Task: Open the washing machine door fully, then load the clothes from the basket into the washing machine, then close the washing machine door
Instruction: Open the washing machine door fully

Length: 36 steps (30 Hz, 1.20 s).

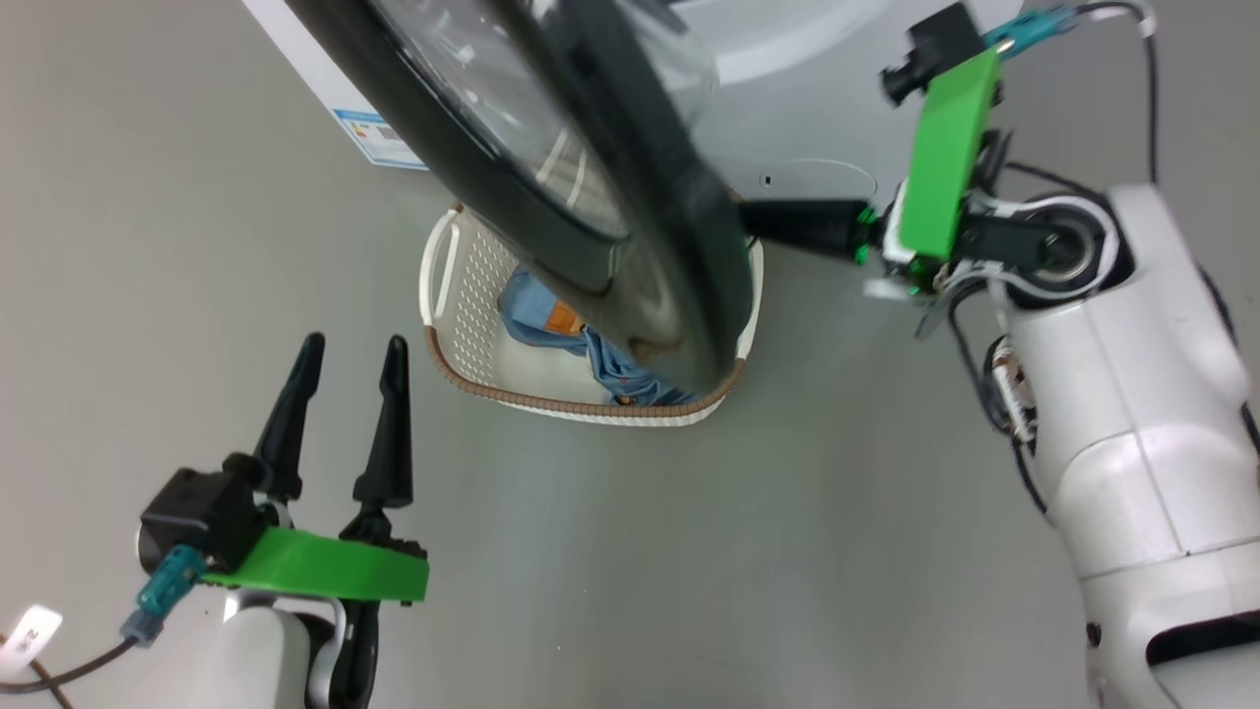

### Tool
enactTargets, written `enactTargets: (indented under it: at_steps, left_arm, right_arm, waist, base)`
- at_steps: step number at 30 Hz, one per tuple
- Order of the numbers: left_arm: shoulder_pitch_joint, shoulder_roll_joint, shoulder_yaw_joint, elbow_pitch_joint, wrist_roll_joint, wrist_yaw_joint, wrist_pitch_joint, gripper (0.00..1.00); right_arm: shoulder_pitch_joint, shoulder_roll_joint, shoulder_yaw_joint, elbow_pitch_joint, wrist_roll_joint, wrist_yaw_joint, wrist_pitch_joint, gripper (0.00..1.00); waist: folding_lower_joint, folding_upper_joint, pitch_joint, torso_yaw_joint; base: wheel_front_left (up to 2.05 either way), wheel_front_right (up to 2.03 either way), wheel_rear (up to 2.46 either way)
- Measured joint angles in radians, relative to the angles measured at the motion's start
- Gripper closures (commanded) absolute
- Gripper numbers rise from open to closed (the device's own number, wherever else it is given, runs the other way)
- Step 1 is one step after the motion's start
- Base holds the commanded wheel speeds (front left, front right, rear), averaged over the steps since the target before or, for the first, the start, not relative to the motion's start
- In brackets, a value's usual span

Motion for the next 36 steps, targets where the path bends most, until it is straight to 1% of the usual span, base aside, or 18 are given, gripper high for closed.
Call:
enactTargets:
  at_steps: [7,18,24,29,36]
  left_arm:
    - [0.030,0.001,0.012,0.001,0.000,0.000,0.000,0.00]
    - [0.030,0.001,0.028,0.004,0.007,0.000,0.000,0.00]
    - [0.030,0.001,0.040,0.006,0.007,0.000,0.000,0.00]
    - [0.030,0.001,0.056,0.012,0.011,0.000,0.000,0.00]
    - [0.048,0.001,0.091,0.023,0.025,0.000,0.000,0.00]
  right_arm:
    - [0.031,-0.002,0.159,-0.001,0.131,0.000,-0.070,1.00]
    - [0.031,-0.001,0.466,0.015,0.357,0.000,-0.214,1.00]
    - [0.030,-0.002,0.589,0.023,0.447,0.000,-0.294,1.00]
    - [0.028,0.001,0.645,0.032,0.499,0.000,-0.354,1.00]
    - [0.028,0.001,0.651,0.041,0.536,0.000,-0.403,1.00]
  waist:
    - [0.0000,0.0000,-0.021,0.010]
    - [0.0000,0.0000,-0.034,0.014]
    - [0.0000,0.0000,-0.037,0.006]
    - [0.0000,0.0000,-0.047,-0.008]
    - [0.0000,0.0000,-0.078,-0.041]
  base:
    - [0.00,0.00,0.00]
    - [0.00,0.00,0.00]
    - [0.00,0.00,0.00]
    - [0.00,0.00,0.00]
    - [0.00,0.00,0.00]
